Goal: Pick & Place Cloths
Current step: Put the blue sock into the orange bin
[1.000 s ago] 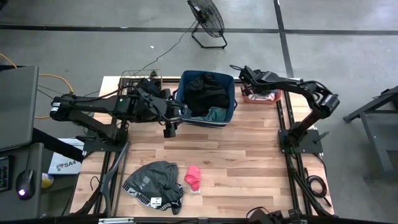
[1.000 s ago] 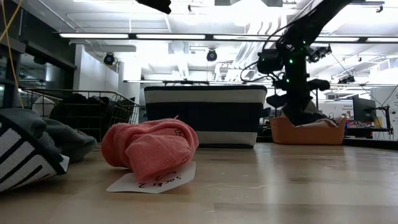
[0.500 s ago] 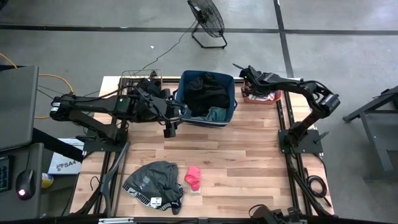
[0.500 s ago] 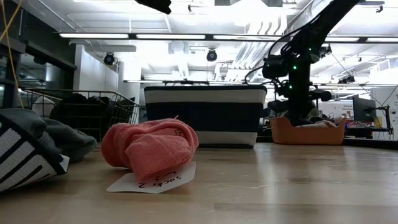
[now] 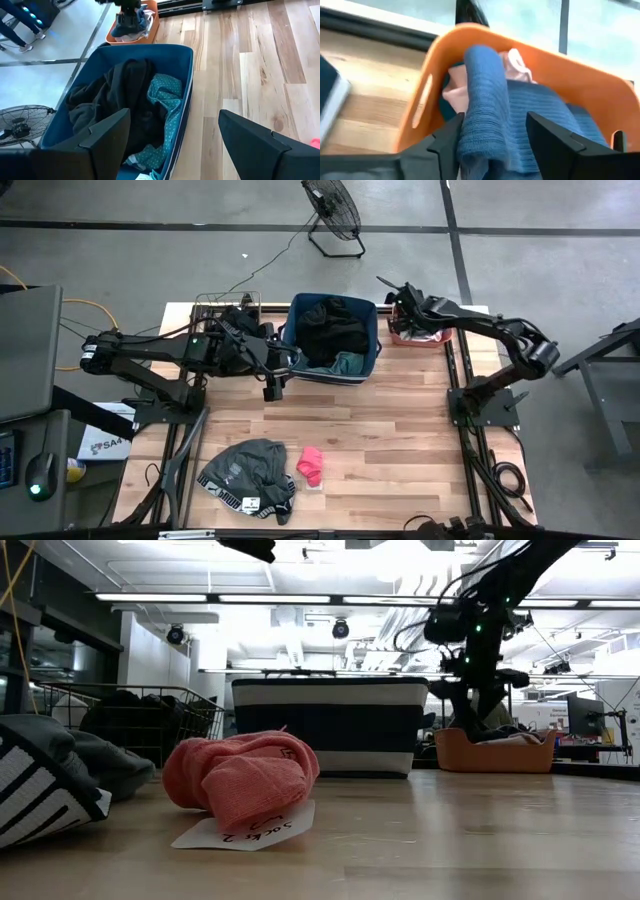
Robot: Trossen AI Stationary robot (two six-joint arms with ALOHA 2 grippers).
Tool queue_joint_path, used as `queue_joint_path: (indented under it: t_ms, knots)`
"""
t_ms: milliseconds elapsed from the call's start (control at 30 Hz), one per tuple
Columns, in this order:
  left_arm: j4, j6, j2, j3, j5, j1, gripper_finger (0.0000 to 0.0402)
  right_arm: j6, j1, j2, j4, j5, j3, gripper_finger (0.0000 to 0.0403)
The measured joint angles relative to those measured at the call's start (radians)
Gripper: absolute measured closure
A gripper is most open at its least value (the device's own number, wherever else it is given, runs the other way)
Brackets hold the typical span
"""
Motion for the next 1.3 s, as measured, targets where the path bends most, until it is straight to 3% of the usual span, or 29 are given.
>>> queue_joint_path:
  t_ms: [167,633,1300]
  knots:
    - [0.000,0.000,0.000,0.000,0.000,0.000,0.0103,0.000,-0.001,-0.064,-0.004,0.019,0.000,0.0192]
    - [0.000,-0.004,0.000,0.000,0.000,0.000,0.0103,0.002,-0.043,-0.077,-0.068,0.128,0.000,0.0223]
    - [-0.001,-0.005,0.000,0.000,0.000,0.000,0.0103,0.062,-0.053,-0.076,-0.006,0.106,-0.159,0.0231]
